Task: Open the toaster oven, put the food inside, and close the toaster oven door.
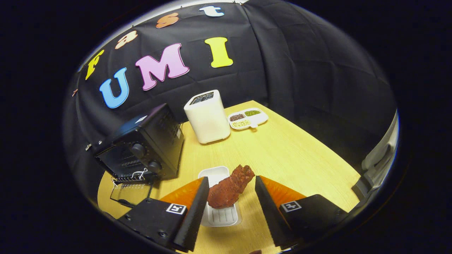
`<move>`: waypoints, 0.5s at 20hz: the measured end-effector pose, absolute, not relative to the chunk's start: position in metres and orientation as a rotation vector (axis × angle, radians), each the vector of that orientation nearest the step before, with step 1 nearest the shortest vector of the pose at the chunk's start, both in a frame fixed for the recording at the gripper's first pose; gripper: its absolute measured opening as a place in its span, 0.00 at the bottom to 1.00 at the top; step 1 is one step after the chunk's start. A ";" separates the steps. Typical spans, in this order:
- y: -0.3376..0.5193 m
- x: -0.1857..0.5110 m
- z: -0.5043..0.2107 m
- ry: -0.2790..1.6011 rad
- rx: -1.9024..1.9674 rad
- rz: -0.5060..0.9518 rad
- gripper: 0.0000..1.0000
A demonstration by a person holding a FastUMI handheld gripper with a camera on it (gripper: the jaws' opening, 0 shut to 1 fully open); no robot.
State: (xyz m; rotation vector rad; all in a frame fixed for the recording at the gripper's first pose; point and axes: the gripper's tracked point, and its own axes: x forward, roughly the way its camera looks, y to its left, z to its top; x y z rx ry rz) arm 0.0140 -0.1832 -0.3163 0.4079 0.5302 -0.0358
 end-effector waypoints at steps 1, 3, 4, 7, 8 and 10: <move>-0.182 0.018 -0.323 0.540 0.425 -0.022 0.73; -0.175 0.026 -0.333 0.566 0.471 0.003 0.71; -0.175 0.029 -0.339 0.581 0.486 0.007 0.65; -0.174 0.036 -0.345 0.609 0.553 0.036 0.47; -0.172 0.036 -0.348 0.635 0.576 0.054 0.41; -0.172 0.041 -0.344 0.644 0.664 0.104 0.30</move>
